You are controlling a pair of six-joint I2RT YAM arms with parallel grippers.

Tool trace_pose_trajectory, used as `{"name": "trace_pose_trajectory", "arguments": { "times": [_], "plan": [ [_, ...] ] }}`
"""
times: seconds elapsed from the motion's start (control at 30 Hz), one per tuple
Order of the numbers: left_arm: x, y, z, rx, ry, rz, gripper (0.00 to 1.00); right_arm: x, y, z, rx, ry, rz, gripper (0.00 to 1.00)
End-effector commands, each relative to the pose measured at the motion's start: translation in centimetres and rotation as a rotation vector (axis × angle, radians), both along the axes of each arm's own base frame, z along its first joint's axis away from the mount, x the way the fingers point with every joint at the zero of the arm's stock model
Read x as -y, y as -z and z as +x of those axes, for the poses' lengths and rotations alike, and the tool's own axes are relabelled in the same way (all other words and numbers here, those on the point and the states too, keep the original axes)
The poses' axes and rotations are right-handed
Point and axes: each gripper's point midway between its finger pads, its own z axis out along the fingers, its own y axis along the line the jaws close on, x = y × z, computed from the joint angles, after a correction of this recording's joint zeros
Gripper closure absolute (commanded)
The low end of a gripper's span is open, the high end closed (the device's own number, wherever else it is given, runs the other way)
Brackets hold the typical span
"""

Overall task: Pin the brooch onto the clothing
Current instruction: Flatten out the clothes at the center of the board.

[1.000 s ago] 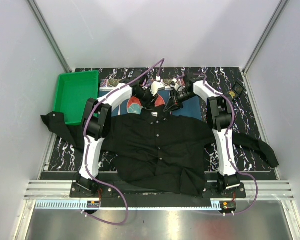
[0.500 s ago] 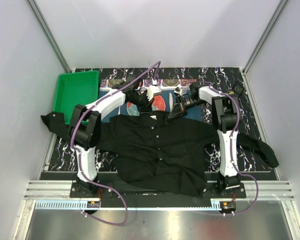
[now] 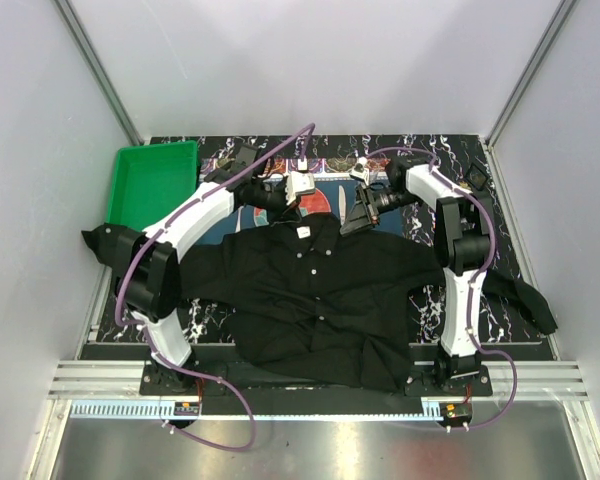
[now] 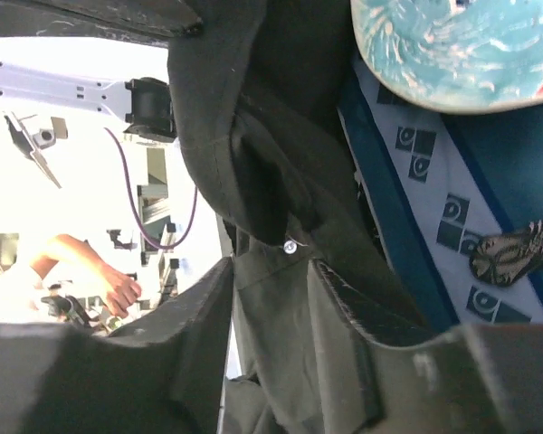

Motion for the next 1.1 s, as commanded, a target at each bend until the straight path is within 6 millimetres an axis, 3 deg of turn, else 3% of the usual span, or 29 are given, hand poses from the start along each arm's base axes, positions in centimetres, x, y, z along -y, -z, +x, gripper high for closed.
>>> {"name": "trace_pose_trajectory", "arguments": {
  "times": [0.0, 0.1, 0.13, 0.3, 0.47, 0.73, 0.87, 0.97, 1.07],
  "plan": [
    [0.3, -2.4, -1.1, 0.093, 0.083, -0.031, 1.0, 1.5, -2.8, -1.0, 0.175, -0.048, -0.062, 0.49],
    [0.7, -2.7, -1.3, 0.119, 0.099, -0.028, 1.0, 2.8, -3.0, 0.0, 0.318, -0.034, -0.192, 0.4],
    [0.9, -2.8, -1.4, 0.123, 0.106, -0.032, 1.0, 2.9, -3.9, 0.3, 0.38, -0.025, -0.205, 0.37],
    [1.2, -3.4, -1.6, 0.171, 0.136, -0.035, 1.0, 3.0, -4.7, 3.4, 0.616, 0.02, -0.248, 0.17],
    [1.3, -4.6, -1.5, 0.213, 0.143, -0.041, 1.0, 2.2, -2.7, 2.6, 0.721, -0.118, -0.324, 0.16],
    [0.9, -5.7, -2.7, 0.273, 0.173, -0.056, 1.0, 3.5, 1.0, 3.0, 0.804, -0.187, -0.416, 0.17],
    [0.8, -5.5, -2.4, 0.276, 0.159, -0.042, 1.0, 2.9, 0.2, 1.5, 0.765, -0.224, -0.366, 0.23],
    [0.8, -5.3, -1.9, 0.283, 0.151, -0.035, 1.0, 2.0, -0.3, 0.2, 0.763, -0.26, -0.335, 0.49],
    [0.7, -4.9, -1.4, 0.278, 0.123, -0.023, 1.0, 2.1, -0.5, 0.1, 0.793, -0.273, -0.366, 1.0]
  ]
}}
